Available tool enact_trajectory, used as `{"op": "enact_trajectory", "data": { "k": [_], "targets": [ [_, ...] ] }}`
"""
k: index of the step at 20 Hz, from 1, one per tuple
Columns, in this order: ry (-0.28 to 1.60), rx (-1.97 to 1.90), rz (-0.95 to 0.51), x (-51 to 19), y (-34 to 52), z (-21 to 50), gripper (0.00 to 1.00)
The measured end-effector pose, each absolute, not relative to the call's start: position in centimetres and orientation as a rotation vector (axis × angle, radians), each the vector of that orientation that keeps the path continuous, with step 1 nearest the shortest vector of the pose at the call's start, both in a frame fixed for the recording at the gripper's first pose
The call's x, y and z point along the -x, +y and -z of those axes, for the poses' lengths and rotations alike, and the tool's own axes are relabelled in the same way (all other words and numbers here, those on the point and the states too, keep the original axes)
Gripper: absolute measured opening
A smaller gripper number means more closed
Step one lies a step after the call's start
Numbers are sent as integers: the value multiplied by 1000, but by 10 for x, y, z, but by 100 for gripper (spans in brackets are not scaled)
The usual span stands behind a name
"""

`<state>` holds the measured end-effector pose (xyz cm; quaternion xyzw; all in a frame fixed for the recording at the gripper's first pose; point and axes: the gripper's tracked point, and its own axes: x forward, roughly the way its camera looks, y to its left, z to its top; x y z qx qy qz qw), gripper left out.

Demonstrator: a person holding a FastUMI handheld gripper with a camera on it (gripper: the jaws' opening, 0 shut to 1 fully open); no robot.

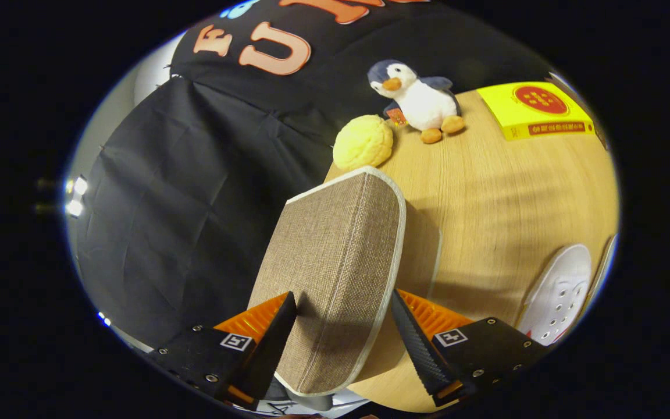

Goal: Open the storage box then place both shoes into the box .Put the left shoe in first, then the right shoe, with the right side of both shoes facing outward in a uniform manner.

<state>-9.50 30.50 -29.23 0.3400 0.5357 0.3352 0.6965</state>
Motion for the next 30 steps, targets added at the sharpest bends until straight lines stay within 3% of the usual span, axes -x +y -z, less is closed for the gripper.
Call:
{"op": "enact_trajectory", "data": {
  "k": [5, 13, 16, 19, 21, 24, 26, 30],
  "targets": [
    [1238, -893, -744, 94, 311, 298, 98],
    [1171, -1050, -783, 84, 290, 236, 90],
    [1125, -1062, -809, 84, 294, 220, 74],
    [1181, -952, -760, 92, 305, 251, 66],
    [1230, -947, -707, 98, 310, 265, 51],
    [1226, -1028, -635, 94, 315, 262, 21],
    [1219, -1044, -601, 90, 314, 259, 9],
    [1179, -1153, -657, 86, 317, 214, 4]
  ]
}}
